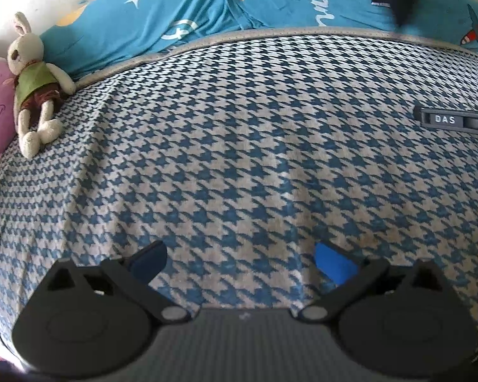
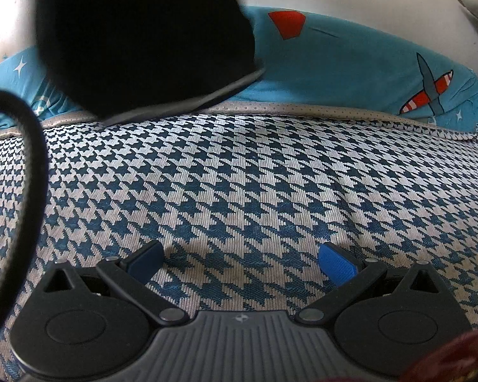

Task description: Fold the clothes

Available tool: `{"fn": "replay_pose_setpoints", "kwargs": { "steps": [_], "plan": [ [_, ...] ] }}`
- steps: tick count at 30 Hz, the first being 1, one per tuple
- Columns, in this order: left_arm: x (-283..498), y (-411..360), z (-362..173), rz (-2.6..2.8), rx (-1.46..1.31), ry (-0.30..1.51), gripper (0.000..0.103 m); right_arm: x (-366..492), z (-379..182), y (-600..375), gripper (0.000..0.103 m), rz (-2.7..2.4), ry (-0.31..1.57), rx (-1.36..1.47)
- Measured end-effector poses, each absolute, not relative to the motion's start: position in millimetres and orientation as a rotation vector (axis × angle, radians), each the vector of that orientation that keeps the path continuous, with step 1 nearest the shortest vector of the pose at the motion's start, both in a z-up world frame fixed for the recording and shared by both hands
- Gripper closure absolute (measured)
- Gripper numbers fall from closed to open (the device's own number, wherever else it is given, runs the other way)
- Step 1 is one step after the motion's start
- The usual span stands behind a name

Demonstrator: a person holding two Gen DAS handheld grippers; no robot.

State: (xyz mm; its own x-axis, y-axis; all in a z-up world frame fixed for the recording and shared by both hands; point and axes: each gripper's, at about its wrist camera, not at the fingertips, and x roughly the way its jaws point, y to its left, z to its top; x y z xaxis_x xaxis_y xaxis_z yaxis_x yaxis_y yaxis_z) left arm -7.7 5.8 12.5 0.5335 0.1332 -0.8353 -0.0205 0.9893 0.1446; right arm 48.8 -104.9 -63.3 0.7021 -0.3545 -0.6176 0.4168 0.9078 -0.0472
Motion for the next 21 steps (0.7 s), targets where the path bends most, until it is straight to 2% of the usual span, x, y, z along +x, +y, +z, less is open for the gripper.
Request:
{"fn": "replay_pose_setpoints", "kwargs": {
  "steps": [21],
  "plan": [
    [-4,31,9,0.131,0.097,1.025,0.000,49,-64,-105,0.000,-0.429,0.665,0.098]
  ]
}}
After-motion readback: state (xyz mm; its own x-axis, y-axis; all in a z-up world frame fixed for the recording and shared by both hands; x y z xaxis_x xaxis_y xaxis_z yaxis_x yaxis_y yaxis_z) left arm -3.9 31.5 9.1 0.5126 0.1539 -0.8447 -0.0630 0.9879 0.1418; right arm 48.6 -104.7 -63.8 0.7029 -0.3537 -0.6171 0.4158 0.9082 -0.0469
